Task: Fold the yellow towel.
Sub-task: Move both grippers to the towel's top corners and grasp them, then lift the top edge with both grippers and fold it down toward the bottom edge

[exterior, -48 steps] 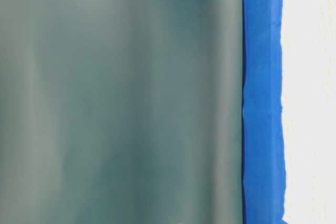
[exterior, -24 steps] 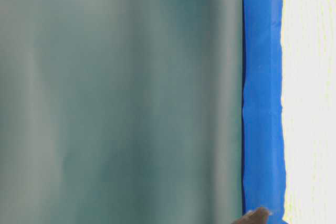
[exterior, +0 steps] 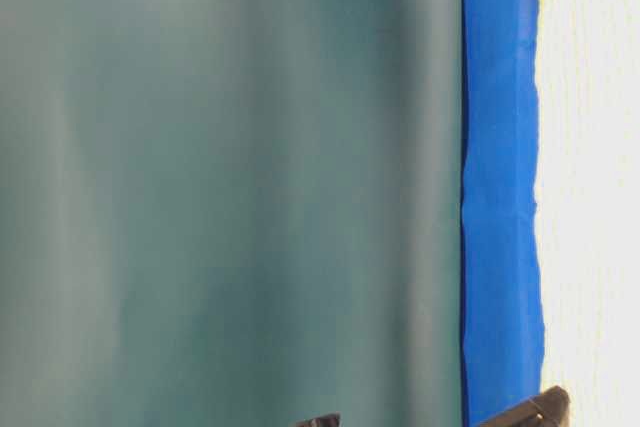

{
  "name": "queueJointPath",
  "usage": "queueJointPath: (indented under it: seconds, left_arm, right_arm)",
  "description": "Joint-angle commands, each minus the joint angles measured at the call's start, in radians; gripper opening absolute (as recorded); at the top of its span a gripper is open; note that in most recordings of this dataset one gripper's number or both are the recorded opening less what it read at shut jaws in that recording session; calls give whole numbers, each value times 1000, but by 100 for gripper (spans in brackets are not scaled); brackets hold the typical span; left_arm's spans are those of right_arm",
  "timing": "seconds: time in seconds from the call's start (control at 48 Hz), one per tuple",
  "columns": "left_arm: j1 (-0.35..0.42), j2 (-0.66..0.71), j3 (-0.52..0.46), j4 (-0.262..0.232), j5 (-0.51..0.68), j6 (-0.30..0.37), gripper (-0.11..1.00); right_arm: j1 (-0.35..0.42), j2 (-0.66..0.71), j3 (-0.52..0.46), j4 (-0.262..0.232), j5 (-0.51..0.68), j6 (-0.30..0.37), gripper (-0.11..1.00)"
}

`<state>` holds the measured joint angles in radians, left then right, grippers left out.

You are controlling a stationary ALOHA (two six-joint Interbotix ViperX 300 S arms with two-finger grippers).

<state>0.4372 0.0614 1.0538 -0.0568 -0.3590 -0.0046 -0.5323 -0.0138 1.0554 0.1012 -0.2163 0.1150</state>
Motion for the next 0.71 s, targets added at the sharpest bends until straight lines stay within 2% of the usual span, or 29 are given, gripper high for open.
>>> queueJointPath:
  seconds: [0.0,0.104,0.166,0.479,0.687]
  left_arm:
    - [-5,5,-8,-3,5,-3,41]
    - [-9,5,-5,-3,9,-3,17]
    - [-12,5,-3,-3,9,-5,6]
    - [-21,-11,-6,-3,15,9,5]
    - [-21,-100,-14,-3,58,14,5]
  right_arm:
    - [-8,-5,-2,2,-9,-3,45]
    - [-6,-6,2,2,-8,-3,15]
    - [-3,-8,2,0,-9,-3,5]
    - [3,-28,8,2,-9,-3,4]
    - [3,-124,26,2,5,-3,4]
